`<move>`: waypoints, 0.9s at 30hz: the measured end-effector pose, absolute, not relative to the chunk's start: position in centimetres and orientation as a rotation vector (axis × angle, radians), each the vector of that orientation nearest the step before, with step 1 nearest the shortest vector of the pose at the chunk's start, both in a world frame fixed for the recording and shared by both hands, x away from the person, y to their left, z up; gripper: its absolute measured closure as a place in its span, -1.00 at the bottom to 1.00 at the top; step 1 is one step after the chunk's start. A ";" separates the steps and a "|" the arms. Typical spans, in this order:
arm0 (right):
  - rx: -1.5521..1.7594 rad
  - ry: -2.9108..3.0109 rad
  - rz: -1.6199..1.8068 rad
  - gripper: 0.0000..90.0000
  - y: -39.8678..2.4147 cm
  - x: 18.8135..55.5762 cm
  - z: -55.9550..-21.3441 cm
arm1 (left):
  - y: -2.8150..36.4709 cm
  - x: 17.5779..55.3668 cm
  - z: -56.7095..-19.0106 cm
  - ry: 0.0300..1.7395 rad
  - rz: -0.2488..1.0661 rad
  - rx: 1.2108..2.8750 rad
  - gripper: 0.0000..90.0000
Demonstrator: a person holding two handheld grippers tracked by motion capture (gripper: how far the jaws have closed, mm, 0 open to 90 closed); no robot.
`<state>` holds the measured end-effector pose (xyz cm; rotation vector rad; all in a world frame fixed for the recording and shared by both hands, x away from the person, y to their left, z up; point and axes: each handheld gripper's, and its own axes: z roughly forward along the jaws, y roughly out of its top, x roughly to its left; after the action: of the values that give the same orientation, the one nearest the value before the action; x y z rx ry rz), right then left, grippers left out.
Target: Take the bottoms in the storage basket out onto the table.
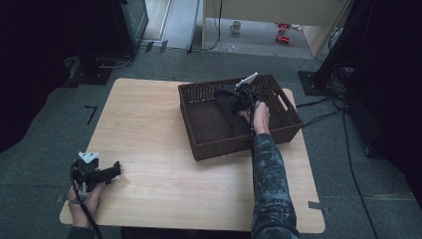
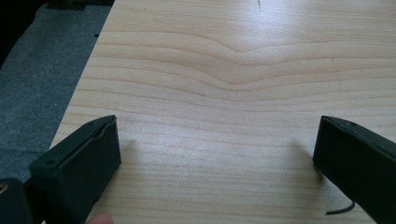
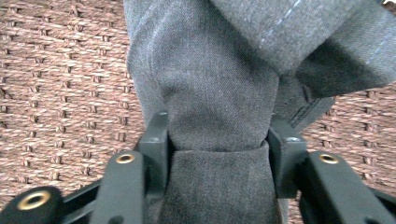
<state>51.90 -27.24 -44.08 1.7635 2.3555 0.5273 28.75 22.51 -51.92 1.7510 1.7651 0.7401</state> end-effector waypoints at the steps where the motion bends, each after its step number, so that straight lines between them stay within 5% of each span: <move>1: 1.765 2.353 0.529 0.19 -27.3 51.9 -44.0 | 22.5 28.8 -51.9 1.765 0.740 1.751 -0.98; 27: 1.743 2.309 0.711 0.31 -27.8 50.5 -42.1 | 22.5 28.7 -51.9 1.765 0.740 1.751 -0.98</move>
<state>50.45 -27.80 -42.09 1.7435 2.3089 0.7115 28.75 22.51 -51.92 1.7507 1.7651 0.7396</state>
